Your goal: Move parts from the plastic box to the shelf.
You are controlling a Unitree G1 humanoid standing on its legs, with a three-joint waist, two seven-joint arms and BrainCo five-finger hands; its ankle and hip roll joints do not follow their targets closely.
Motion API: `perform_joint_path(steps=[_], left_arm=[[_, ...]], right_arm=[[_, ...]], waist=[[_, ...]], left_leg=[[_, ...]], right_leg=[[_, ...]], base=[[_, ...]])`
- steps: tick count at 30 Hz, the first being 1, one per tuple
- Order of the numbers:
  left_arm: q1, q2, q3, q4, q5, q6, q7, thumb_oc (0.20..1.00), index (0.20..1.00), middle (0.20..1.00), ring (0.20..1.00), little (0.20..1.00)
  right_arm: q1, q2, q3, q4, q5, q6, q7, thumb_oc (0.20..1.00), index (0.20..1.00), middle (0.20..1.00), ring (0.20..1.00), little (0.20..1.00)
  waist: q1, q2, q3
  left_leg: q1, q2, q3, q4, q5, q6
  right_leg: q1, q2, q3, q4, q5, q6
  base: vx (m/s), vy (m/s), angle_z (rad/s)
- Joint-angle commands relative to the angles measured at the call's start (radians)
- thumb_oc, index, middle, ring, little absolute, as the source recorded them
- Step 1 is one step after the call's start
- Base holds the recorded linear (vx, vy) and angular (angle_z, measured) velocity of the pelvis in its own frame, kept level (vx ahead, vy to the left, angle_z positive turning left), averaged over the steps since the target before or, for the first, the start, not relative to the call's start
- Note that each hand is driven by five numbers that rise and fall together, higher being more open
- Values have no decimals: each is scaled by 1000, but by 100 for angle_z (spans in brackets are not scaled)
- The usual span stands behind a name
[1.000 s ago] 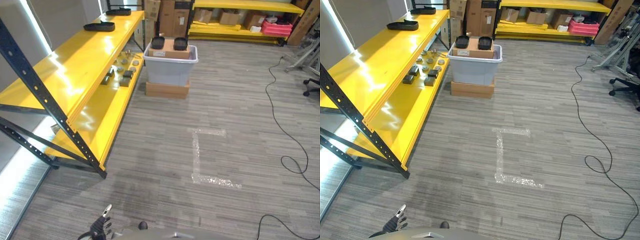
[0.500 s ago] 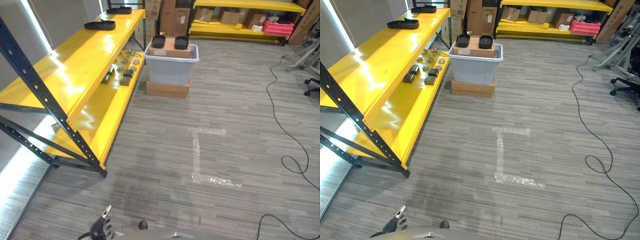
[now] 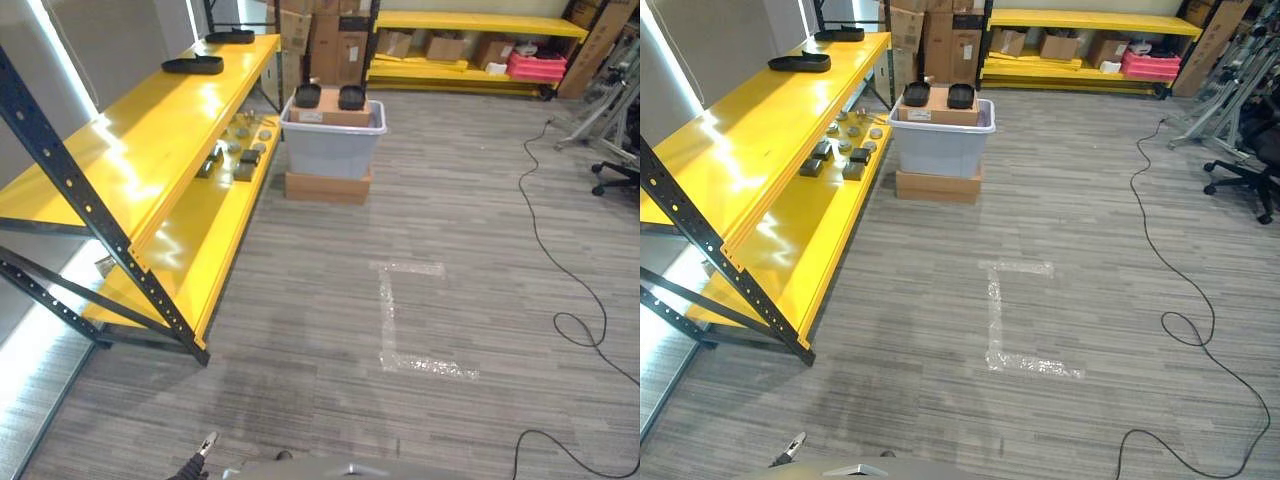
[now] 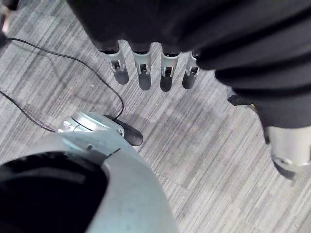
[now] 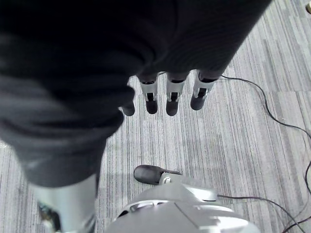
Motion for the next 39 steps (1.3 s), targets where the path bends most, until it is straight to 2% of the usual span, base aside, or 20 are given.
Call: perform_joint_path(steps=[1, 5, 9, 17, 26, 29, 32, 34, 35, 36, 37, 39], left_arm=[[-58, -11, -27, 66, 43, 0, 13, 1000, 1000, 1000, 1000, 1000], [-62, -8, -34, 63, 49, 3, 19, 1000, 1000, 1000, 1000, 1000], [-59, -9, -36, 63, 55, -7, 27, 1000, 1000, 1000, 1000, 1000], [-69, -4, -27, 29, -8, -82, 34, 1000, 1000, 1000, 1000, 1000], [-88, 17, -2, -37, -38, -102, 36, 1000, 1000, 1000, 1000, 1000], [-95, 14, -5, -40, -25, -101, 35, 1000, 1000, 1000, 1000, 1000], [-101, 18, -12, -54, -13, -95, 38, 1000, 1000, 1000, 1000, 1000], [-100, 28, -18, -75, -18, -93, 40, 1000, 1000, 1000, 1000, 1000], [-98, 44, -26, -111, -37, -95, 62, 1000, 1000, 1000, 1000, 1000], [-97, 46, -26, -114, -39, -97, 63, 1000, 1000, 1000, 1000, 1000], [-91, 56, -18, -136, -70, -97, 69, 1000, 1000, 1000, 1000, 1000], [-89, 62, -2, -152, -70, -91, 67, 1000, 1000, 1000, 1000, 1000]], right_arm=[[-16, -25, 8, 57, 8, 5, -19, 1000, 1000, 1000, 1000, 1000], [-19, -28, 9, 53, 6, 8, -13, 1000, 1000, 1000, 1000, 1000], [-19, -28, 6, 53, 16, -24, -17, 1000, 1000, 1000, 1000, 1000], [-44, -44, -4, -15, 120, -160, -29, 1000, 1000, 1000, 1000, 1000], [-59, -62, -1, -128, 197, -147, -49, 1000, 1000, 1000, 1000, 1000], [-63, -55, 2, -139, 219, -147, -56, 1000, 1000, 1000, 1000, 1000], [-67, -52, 8, -172, 235, -142, -58, 1000, 1000, 1000, 1000, 1000], [-66, -51, 16, -203, 238, -140, -57, 1000, 1000, 1000, 1000, 1000], [-59, -52, 28, -262, 253, -131, -60, 1000, 1000, 1000, 1000, 1000], [-58, -52, 29, -266, 256, -131, -60, 1000, 1000, 1000, 1000, 1000], [-54, -60, 41, -310, 260, -120, -53, 1000, 1000, 1000, 1000, 1000], [-52, -62, 53, -338, 255, -117, -43, 1000, 1000, 1000, 1000, 1000]], waist=[[33, -21, -16], [32, -21, -17], [33, -20, -17], [36, -19, -18], [33, -28, 0], [31, -31, 8], [20, -36, 31], [12, -35, 54], [7, -22, 89], [7, -22, 92], [2, -23, 110], [-4, -42, 119]], left_leg=[[1, 14, 32, 32, -90, -20], [1, 15, 34, 34, -91, -19], [1, 15, 33, 39, -93, -20], [5, 9, 14, 49, -98, -17], [-7, -10, 2, 86, -118, 4], [-15, -20, -6, 110, -131, 19], [-35, -44, -20, 158, -160, 57], [-45, -59, -30, 183, -175, 86], [-55, -66, -36, 216, -192, 115], [-57, -68, -35, 220, -193, 117], [-60, -75, -35, 242, -207, 125], [-54, -94, -37, 258, -227, 122]], right_leg=[[-60, -83, 1, -3, 62, 110], [-61, -83, 1, -2, 61, 109], [-58, -84, 1, 0, 60, 108], [-53, -86, 15, 5, 59, 107], [-73, -97, 44, 52, 47, 108], [-92, -105, 56, 99, 33, 109], [-149, -117, 78, 227, 27, 113], [-229, -128, 86, 361, 67, 133], [-342, -141, 88, 569, 133, 151], [-352, -143, 89, 581, 137, 151], [-414, -150, 74, 608, 178, 154], [-426, -153, 64, 517, 216, 167]], base=[[0, 0, 0], [0, 0, 0], [0, 0, 0], [11, 13, 0], [16, 66, -2], [36, 108, -15], [31, 127, -15], [7, 150, -12], [12, 159, -11], [80, 143, -25], [113, 23, -26], [203, -51, -28]])
